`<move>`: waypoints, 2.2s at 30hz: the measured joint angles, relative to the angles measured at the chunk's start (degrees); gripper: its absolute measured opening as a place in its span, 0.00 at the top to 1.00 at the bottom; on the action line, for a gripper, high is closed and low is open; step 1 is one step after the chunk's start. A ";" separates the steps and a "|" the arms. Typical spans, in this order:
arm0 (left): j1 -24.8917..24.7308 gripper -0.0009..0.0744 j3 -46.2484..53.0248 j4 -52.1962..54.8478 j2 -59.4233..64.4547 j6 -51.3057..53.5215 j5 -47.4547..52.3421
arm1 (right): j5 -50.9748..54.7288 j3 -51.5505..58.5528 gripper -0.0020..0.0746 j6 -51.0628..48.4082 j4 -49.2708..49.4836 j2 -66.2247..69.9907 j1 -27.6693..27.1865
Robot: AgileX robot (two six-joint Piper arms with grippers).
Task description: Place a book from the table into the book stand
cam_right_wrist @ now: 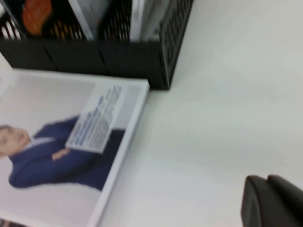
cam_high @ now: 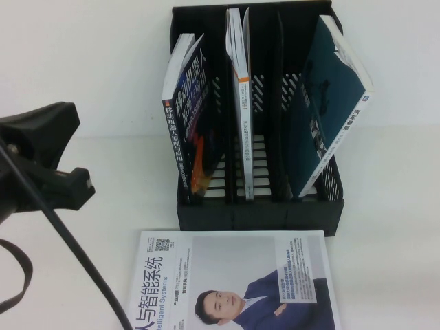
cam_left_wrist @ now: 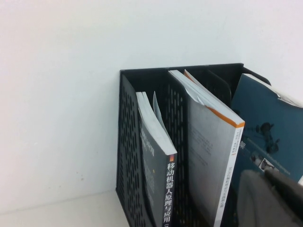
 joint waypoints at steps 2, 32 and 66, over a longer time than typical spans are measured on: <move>0.00 0.99 0.00 0.00 0.00 0.00 0.00 | 0.95 0.30 0.97 0.00 0.00 0.00 0.00; 8.06 0.99 2.94 -23.54 -8.69 18.90 8.48 | 4.49 0.68 0.97 0.00 0.00 -0.03 0.00; 38.50 0.99 44.29 -57.22 -45.30 54.51 3.55 | 4.66 0.68 0.97 0.00 0.00 -0.03 0.00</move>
